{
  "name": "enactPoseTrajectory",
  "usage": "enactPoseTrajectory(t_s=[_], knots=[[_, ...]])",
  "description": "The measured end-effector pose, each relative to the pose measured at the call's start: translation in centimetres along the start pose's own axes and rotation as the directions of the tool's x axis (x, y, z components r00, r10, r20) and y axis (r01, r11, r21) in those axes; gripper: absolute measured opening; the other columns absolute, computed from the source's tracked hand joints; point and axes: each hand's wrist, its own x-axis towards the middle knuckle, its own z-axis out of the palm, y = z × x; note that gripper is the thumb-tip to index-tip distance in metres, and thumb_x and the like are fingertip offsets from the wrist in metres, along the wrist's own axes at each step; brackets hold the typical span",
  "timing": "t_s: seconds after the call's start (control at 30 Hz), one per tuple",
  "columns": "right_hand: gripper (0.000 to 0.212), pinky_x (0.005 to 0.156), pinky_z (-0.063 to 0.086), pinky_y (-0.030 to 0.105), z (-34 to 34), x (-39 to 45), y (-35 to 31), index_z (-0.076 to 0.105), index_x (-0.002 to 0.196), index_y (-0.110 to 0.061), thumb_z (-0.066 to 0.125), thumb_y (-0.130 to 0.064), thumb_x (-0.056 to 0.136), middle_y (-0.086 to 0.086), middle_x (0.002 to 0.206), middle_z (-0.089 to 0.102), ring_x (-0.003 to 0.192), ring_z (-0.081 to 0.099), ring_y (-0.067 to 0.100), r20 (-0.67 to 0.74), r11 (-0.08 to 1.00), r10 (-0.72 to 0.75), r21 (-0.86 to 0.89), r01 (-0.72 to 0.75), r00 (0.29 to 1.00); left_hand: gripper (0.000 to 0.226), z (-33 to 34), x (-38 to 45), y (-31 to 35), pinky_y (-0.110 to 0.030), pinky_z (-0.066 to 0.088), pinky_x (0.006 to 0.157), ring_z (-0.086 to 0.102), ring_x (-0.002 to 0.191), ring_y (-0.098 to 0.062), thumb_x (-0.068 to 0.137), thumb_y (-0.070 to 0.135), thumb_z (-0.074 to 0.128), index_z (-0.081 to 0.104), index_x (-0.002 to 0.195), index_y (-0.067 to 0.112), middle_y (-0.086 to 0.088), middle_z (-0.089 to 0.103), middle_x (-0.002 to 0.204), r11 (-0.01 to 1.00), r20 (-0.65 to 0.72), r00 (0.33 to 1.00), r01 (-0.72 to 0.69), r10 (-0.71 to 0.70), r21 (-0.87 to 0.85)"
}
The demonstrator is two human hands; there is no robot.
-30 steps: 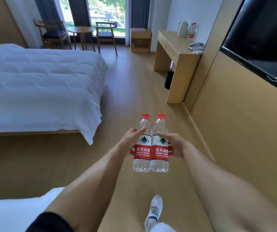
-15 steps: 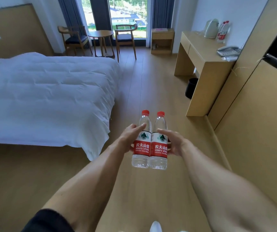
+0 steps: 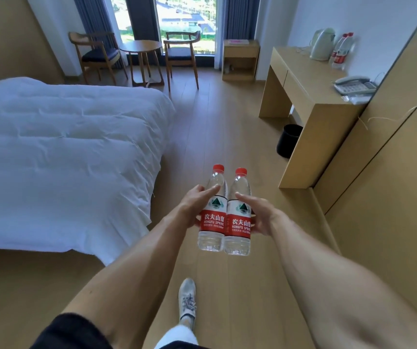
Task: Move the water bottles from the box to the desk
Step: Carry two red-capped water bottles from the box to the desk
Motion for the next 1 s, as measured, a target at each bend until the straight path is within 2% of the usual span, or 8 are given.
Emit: enactPoseTrajectory(t_s=[0.17,0.3,0.43,0.53,0.63,0.8,1.0], knots=[[0.045,0.087,0.058,0.049,-0.2,7.3,-6.8,0.059,0.114,-0.009,0.071,-0.043,0.087,0.017,0.108,0.072,0.096,0.071,0.034,-0.071,0.999,-0.024,0.023,0.026,0.997,0.066,-2.3,9.9,5.2,-0.055,0.06,0.085,0.073,0.095,-0.03,0.086,0.06,0.068,0.047,0.132,0.018,-0.011,0.069,0.115,1.0,0.088,0.996,-0.023,0.021,0.018],[0.047,0.092,0.056,0.051,-0.1,12.0,-12.2,0.058,0.117,-0.008,0.07,-0.043,0.088,0.018,0.111,0.072,0.105,0.069,0.037,-0.133,0.998,-0.029,0.057,0.036,0.991,0.065,-4.3,16.7,10.0,-0.053,0.061,0.081,0.074,0.092,-0.03,0.085,0.06,0.07,0.048,0.13,0.019,-0.012,0.07,0.112,0.999,0.147,0.989,-0.015,0.011,0.028],[0.043,0.077,0.06,0.044,-0.4,15.7,-16.9,0.06,0.116,-0.01,0.068,-0.044,0.09,0.014,0.103,0.074,0.086,0.072,0.03,-0.162,0.993,-0.04,0.105,0.058,0.986,0.063,-5.6,22.4,14.4,-0.056,0.06,0.082,0.074,0.092,-0.031,0.083,0.058,0.073,0.051,0.127,0.019,-0.013,0.07,0.111,0.999,0.188,0.982,-0.023,0.013,0.047],[0.044,0.075,0.06,0.043,-1.0,18.6,-19.8,0.06,0.118,-0.009,0.067,-0.043,0.091,0.015,0.105,0.073,0.084,0.072,0.029,-0.166,0.992,-0.048,0.108,0.066,0.985,0.063,-6.2,26.1,16.7,-0.058,0.06,0.08,0.075,0.091,-0.031,0.081,0.059,0.075,0.052,0.124,0.019,-0.012,0.071,0.11,0.999,0.211,0.977,-0.03,0.022,0.036],[0.046,0.077,0.059,0.044,-1.8,21.9,-22.5,0.059,0.12,-0.009,0.068,-0.043,0.09,0.016,0.11,0.073,0.086,0.072,0.03,-0.174,0.991,-0.049,0.11,0.069,0.984,0.063,-6.5,29.7,18.7,-0.058,0.059,0.08,0.075,0.091,-0.031,0.08,0.06,0.075,0.051,0.122,0.02,-0.012,0.07,0.11,0.999,0.216,0.976,-0.028,0.019,0.042],[0.047,0.071,0.06,0.043,-3.9,28.3,-27.0,0.058,0.119,-0.009,0.07,-0.043,0.089,0.016,0.108,0.074,0.085,0.073,0.03,-0.155,0.991,-0.06,0.113,0.078,0.986,0.056,-6.4,36.4,22.2,-0.058,0.06,0.08,0.075,0.09,-0.031,0.082,0.059,0.073,0.051,0.117,0.021,-0.011,0.071,0.109,0.998,0.187,0.982,-0.031,0.021,0.053],[0.048,0.077,0.06,0.044,-7.5,37.4,-34.4,0.058,0.12,-0.009,0.071,-0.042,0.088,0.016,0.111,0.073,0.09,0.072,0.032,-0.085,0.993,-0.081,0.081,0.088,0.993,0.056,-5.7,45.9,27.4,-0.058,0.059,0.081,0.074,0.091,-0.031,0.085,0.057,0.071,0.049,0.122,0.02,-0.011,0.069,0.111,0.998,0.117,0.993,-0.034,0.028,0.047]])
